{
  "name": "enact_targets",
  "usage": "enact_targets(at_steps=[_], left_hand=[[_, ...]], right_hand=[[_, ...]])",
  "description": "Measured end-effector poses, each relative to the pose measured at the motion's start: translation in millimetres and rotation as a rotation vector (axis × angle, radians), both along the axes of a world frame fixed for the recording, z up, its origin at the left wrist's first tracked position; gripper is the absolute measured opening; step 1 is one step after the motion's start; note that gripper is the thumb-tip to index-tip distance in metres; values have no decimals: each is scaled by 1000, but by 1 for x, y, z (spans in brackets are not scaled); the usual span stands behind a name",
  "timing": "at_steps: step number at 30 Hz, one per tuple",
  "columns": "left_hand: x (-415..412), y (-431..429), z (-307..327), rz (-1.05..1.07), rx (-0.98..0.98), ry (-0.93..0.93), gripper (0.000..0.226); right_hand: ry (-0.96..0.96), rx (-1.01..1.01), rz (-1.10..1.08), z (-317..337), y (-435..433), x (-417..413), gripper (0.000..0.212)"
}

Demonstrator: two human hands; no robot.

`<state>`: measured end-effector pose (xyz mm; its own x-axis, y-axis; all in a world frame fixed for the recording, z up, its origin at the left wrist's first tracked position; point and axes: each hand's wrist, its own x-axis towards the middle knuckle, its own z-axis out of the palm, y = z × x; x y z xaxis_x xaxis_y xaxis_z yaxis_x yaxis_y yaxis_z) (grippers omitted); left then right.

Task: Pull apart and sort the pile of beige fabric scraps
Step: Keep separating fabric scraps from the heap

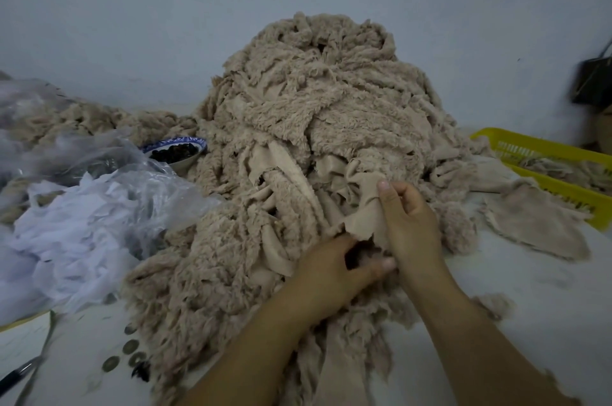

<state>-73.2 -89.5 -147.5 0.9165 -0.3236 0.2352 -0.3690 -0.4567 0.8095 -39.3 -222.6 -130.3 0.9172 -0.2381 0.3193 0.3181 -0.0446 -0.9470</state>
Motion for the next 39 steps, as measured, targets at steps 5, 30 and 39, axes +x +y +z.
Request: enact_targets(at_steps=[5, 30, 39], left_hand=[[11, 6, -7, 147, 119, -121, 11], [15, 30, 12, 515, -905, 142, 26], [28, 55, 16, 510, -1426, 276, 37]], right_hand=[[11, 105, 10, 0, -4, 4, 35], [108, -313, 500, -12, 10, -5, 26], [161, -166, 54, -6, -9, 4, 15]])
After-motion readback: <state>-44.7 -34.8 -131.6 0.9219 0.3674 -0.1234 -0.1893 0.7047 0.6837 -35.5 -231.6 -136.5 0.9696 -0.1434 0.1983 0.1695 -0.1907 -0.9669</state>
